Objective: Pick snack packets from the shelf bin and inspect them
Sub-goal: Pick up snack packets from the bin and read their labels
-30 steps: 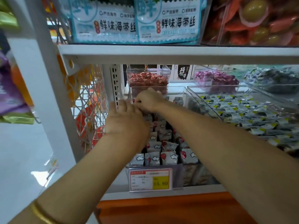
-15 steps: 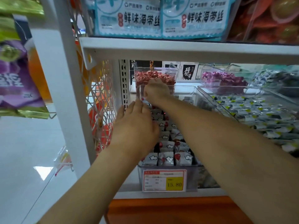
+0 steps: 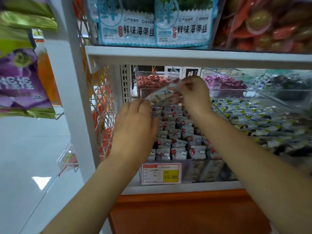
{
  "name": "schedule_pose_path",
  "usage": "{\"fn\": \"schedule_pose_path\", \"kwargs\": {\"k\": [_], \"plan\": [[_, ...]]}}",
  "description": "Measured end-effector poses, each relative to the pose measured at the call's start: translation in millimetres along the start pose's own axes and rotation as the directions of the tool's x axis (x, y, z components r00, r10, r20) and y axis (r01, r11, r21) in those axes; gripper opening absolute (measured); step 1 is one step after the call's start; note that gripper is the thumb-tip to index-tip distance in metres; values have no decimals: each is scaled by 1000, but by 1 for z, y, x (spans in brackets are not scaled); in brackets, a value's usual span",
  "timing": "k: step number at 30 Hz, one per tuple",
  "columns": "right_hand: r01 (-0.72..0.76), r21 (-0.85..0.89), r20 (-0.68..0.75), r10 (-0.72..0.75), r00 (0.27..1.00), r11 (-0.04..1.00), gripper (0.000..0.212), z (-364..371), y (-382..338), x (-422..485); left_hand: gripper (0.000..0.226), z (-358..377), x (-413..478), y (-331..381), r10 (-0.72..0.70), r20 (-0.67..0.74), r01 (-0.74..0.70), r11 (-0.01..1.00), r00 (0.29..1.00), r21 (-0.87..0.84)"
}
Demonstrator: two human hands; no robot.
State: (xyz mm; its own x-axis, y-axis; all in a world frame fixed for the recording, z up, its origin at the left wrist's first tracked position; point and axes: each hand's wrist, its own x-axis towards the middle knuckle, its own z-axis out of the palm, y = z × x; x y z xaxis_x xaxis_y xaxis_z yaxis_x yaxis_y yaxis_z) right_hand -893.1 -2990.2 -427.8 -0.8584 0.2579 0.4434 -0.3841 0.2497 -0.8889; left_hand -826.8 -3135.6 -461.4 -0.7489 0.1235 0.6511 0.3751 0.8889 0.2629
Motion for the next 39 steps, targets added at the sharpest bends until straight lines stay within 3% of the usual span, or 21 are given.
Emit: {"fn": "schedule_pose_path", "kwargs": {"k": [3,7,13,16,20,23,24,31,34,37,39], "plan": [[-101,214,19,99,995,972,12,-33,-7,-45,48,-7,-8,11,-66,-5,64,976,998,-207],[-230,450,80,218,973,863,18,-63,-12,-83,41,-16,-15,25,-144,138,193,858,980,-476],[-352,637,130,355,926,685,10,-84,-16,-98,26,-23,-22,26,-202,283,340,704,938,-623],[-384,672,180,363,914,634,6,-86,-16,-100,24,-24,-24,24,-210,357,411,554,910,-723],[-473,664,276,399,875,579,8,-88,-14,-100,43,-22,-24,24,-216,474,518,256,853,-816],[-509,654,289,437,852,559,14,-89,-10,-100,24,-22,-22,23,-207,538,549,-4,817,-836],[-512,656,292,439,850,555,13,-89,-9,-99,21,-22,-22,23,-209,545,549,-45,812,-834],[-474,673,299,378,876,567,16,-92,-4,-97,18,-18,-22,20,-251,578,568,-120,776,-814],[-412,612,236,342,910,675,17,-92,0,-97,19,-18,-24,18,-263,585,562,-162,767,-811],[-300,473,139,266,954,828,21,-90,2,-99,17,-19,-24,20,-242,591,579,-128,769,-805],[-259,417,120,230,966,871,17,-88,3,-100,18,-21,-25,23,-193,587,584,-77,786,-808]]}}
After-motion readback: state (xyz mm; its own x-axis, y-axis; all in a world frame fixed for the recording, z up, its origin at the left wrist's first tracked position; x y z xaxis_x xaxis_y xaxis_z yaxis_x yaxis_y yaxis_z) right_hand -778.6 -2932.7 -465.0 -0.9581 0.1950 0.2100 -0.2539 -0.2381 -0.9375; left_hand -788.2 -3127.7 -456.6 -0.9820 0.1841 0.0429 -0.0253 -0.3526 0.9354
